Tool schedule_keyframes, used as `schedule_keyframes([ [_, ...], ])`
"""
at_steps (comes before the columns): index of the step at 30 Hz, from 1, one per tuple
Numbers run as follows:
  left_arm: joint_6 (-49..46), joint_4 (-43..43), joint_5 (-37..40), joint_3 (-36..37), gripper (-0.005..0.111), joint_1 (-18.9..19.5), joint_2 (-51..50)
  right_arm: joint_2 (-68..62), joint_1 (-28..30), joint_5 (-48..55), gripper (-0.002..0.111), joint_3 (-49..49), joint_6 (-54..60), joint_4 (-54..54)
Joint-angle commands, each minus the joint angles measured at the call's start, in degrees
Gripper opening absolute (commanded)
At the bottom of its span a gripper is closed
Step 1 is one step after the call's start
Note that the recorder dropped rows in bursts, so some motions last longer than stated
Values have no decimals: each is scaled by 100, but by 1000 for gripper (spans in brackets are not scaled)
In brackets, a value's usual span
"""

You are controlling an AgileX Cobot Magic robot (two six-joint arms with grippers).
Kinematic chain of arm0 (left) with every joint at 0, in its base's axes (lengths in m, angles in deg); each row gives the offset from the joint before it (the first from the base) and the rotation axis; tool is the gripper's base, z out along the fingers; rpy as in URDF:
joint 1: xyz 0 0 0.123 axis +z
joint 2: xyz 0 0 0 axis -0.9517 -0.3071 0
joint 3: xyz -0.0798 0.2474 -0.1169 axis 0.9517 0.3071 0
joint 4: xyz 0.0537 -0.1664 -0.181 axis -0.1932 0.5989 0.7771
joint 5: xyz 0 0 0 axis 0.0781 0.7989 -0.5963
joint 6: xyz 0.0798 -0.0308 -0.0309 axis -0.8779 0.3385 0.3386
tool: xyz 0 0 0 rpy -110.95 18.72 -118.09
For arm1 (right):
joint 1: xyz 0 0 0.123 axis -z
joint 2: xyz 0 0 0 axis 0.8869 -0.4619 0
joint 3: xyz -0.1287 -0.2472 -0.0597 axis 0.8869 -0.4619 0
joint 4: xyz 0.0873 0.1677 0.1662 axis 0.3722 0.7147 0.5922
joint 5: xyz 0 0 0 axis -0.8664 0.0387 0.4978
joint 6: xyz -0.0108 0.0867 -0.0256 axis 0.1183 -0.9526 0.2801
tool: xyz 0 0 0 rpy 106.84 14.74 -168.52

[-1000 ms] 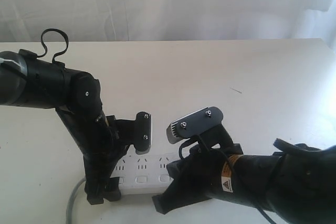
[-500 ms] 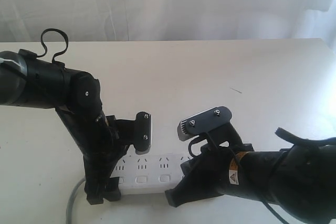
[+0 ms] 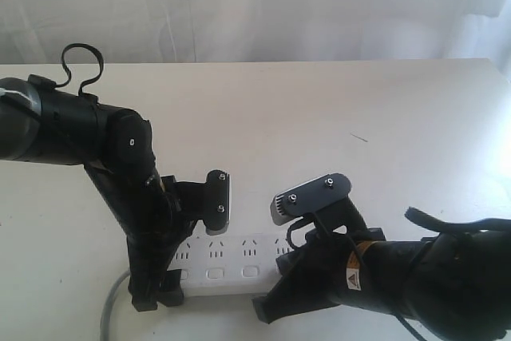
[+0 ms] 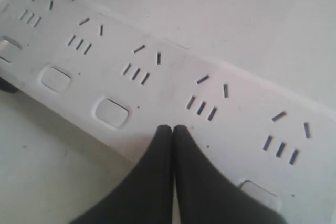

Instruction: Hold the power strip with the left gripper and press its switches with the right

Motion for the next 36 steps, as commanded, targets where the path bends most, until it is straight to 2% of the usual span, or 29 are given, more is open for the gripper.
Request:
schedule_keyframes([
  [1,-5,58,399,145,0,11,-193,-239,35,41,0,-26,54,30],
  [36,-118,153,463,145,0,11,-193,-272,35,371,0,-26,54,112],
])
